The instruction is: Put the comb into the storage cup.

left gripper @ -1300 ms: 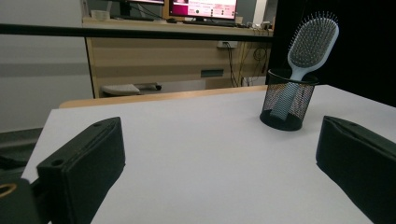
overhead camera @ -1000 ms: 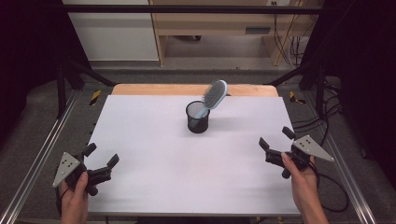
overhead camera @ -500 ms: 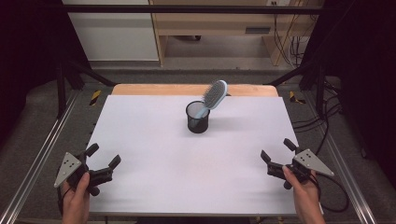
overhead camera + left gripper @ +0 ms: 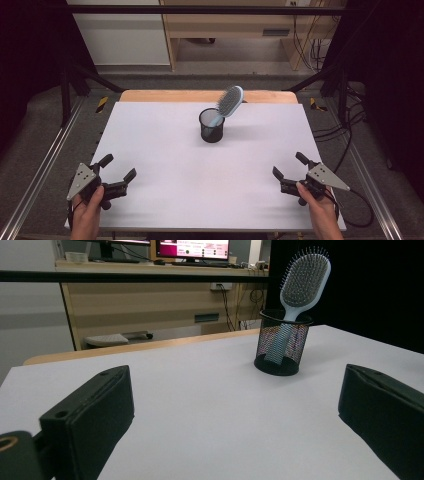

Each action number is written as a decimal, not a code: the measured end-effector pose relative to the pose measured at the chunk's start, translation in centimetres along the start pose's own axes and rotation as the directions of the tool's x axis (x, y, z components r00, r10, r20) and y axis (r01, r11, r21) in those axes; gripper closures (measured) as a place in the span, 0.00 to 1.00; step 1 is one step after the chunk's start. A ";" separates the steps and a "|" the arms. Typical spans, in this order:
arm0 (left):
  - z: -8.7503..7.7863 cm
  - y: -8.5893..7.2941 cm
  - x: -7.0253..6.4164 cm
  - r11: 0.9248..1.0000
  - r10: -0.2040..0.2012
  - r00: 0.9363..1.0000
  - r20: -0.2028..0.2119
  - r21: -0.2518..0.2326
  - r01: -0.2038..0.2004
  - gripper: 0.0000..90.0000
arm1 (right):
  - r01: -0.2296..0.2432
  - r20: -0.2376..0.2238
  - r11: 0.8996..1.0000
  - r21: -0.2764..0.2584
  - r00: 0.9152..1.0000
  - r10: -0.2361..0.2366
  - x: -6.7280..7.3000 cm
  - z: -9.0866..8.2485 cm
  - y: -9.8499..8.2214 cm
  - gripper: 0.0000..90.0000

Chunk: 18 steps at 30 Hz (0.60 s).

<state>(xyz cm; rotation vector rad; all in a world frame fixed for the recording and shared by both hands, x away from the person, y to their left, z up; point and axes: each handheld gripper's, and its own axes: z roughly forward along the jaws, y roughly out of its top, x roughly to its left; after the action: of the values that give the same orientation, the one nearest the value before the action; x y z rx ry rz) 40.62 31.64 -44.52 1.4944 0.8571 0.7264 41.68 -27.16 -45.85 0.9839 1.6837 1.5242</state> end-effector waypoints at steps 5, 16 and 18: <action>0.0 0.0 -0.2 1.000 0.002 1.000 0.006 -0.005 -0.002 0.02 | 0.005 -0.026 1.000 0.010 1.000 -0.005 0.4 0.3 -0.2 0.03; 0.5 -0.2 -0.2 0.999 -0.033 0.999 0.014 -0.011 0.033 0.02 | 0.061 -0.064 0.997 0.037 0.996 -0.059 1.6 1.4 -0.5 0.04; 0.5 -0.2 -0.2 1.000 -0.025 1.000 0.014 -0.012 0.025 0.02 | 0.073 -0.069 0.996 0.045 0.995 -0.070 1.7 1.6 -0.6 0.04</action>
<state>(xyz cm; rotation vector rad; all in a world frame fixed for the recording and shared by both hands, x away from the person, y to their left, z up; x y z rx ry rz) 40.90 31.20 -44.76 1.4740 0.8587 0.7010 42.12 -24.96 -46.62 0.8958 1.7911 1.4920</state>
